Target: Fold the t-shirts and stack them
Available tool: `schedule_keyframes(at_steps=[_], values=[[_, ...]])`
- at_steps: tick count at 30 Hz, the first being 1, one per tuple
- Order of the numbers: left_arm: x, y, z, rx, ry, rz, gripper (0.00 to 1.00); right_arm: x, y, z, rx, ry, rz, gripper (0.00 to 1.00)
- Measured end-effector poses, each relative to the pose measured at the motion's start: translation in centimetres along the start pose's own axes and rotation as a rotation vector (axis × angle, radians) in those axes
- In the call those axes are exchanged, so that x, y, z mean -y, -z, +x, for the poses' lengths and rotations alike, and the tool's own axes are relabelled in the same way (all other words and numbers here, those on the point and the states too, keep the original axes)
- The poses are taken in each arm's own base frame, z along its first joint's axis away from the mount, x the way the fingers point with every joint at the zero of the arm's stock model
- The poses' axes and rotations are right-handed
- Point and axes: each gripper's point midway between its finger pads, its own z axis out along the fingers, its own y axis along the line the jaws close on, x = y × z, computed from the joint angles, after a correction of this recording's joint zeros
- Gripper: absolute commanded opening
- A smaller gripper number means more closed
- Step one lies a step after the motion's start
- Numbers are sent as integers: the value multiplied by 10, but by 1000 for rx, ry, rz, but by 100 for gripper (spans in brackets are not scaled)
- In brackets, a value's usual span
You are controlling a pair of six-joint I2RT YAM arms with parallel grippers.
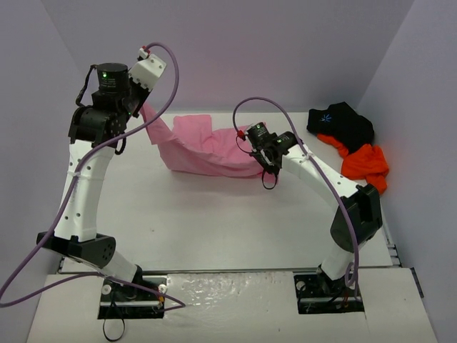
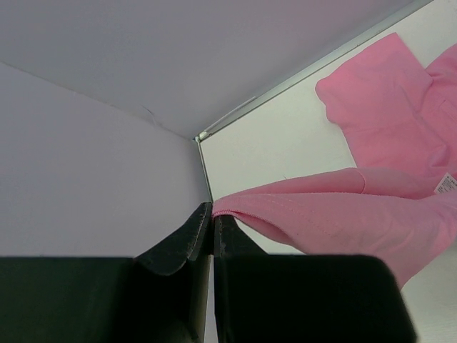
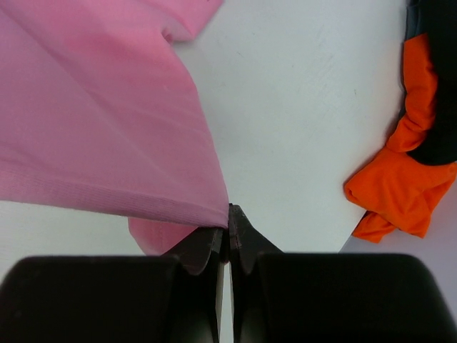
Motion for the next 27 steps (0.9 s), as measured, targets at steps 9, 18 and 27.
schedule_keyframes(at_steps=[9,18,27], values=[[-12,-5,7,-15,20,-47,0,70,-2,-1,63,-29,263,0],[-27,29,-1,50,84,-102,0,195,111,-37,393,-215,674,0],[-89,162,-45,345,246,-263,0,251,244,-69,736,-413,761,0]])
